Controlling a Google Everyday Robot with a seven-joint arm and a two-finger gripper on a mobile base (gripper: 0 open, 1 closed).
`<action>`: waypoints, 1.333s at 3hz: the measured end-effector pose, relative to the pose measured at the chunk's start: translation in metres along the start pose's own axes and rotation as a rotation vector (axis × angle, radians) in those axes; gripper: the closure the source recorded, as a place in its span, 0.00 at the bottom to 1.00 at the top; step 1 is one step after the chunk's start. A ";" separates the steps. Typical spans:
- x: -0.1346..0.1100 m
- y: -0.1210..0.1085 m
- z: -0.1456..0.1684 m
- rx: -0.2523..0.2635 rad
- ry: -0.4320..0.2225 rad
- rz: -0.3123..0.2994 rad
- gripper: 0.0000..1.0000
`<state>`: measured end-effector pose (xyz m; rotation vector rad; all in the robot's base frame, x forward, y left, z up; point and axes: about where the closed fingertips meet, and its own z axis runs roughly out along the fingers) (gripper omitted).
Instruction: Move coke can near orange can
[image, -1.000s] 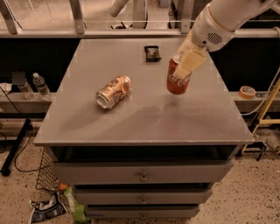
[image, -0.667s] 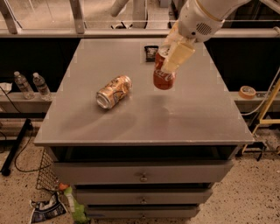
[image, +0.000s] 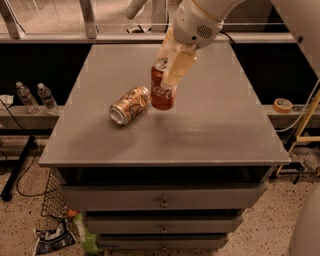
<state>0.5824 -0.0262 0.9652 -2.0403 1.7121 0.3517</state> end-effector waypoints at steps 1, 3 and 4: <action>-0.014 0.004 0.015 -0.058 -0.013 -0.039 1.00; -0.030 0.005 0.038 -0.117 -0.005 -0.078 1.00; -0.026 0.002 0.050 -0.143 -0.009 -0.077 1.00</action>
Offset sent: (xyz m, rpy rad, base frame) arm -0.0205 0.0379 -0.0224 -0.0767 0.0933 0.1430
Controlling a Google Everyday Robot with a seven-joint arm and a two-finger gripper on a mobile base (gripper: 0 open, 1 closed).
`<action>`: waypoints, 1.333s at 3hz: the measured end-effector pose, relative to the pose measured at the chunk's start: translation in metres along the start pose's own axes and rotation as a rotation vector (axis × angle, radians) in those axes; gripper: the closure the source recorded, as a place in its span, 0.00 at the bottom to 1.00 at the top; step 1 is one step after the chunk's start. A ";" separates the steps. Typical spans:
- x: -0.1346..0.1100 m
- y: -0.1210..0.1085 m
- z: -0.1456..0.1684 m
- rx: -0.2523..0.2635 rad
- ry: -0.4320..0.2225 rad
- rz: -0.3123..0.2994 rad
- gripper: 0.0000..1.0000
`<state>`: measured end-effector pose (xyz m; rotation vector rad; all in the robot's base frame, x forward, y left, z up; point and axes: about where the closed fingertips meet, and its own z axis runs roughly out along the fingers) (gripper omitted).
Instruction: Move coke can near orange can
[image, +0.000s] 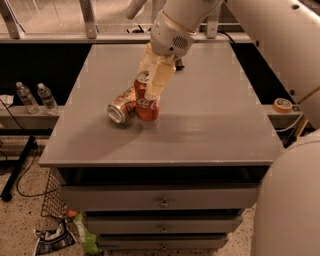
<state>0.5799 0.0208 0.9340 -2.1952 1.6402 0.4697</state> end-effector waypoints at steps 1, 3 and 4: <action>-0.002 -0.006 0.002 0.017 -0.008 -0.001 0.84; -0.007 -0.014 0.006 0.041 -0.020 -0.003 0.36; -0.008 -0.018 0.008 0.050 -0.025 -0.004 0.13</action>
Offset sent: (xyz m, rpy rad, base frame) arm 0.0043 0.0041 -0.0004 0.0109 -0.0111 -0.0058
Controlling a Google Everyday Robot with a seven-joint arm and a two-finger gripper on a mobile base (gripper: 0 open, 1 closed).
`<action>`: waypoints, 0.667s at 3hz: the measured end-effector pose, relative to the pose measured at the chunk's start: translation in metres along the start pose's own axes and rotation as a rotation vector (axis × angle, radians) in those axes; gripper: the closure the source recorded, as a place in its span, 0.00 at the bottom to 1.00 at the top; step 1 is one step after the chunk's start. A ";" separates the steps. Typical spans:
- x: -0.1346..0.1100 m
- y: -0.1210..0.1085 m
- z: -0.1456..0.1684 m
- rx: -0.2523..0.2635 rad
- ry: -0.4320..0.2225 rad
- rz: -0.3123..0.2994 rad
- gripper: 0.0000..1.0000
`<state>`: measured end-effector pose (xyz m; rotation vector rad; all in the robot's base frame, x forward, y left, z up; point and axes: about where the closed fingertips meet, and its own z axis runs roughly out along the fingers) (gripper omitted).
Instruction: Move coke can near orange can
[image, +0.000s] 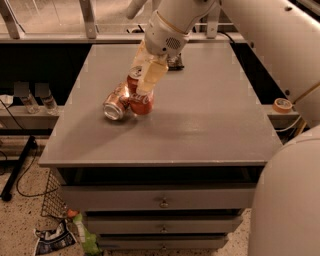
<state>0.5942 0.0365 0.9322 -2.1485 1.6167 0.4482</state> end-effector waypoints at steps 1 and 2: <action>-0.002 -0.003 0.002 0.007 -0.004 -0.001 0.00; -0.002 -0.003 0.002 0.011 -0.002 -0.001 0.00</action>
Offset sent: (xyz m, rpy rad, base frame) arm 0.0020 0.0028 -0.0007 0.0053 -0.0047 -0.0016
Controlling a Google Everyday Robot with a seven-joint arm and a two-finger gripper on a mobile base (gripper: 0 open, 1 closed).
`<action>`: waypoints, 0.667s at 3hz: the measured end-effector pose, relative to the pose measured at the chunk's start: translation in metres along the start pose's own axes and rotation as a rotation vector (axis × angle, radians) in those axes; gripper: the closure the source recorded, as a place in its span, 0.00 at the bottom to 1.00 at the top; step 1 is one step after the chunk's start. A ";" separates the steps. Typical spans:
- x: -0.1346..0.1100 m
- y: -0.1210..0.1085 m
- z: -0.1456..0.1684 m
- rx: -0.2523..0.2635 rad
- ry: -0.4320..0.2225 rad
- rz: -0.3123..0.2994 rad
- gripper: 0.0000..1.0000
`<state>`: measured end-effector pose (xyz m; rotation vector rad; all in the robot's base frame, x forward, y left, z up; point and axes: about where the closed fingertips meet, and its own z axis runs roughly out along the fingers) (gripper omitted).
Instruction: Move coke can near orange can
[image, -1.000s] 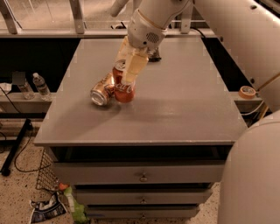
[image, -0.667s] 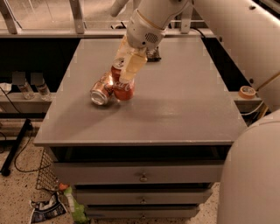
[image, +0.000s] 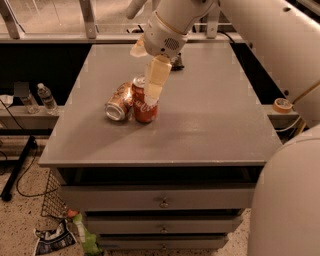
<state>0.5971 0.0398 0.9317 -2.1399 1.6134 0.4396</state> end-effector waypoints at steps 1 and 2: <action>0.025 0.015 -0.029 0.043 0.088 0.072 0.00; 0.066 0.046 -0.075 0.114 0.187 0.214 0.00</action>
Offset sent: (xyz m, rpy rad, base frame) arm -0.0615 -0.1981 0.0469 -0.2587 -0.0179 -0.4936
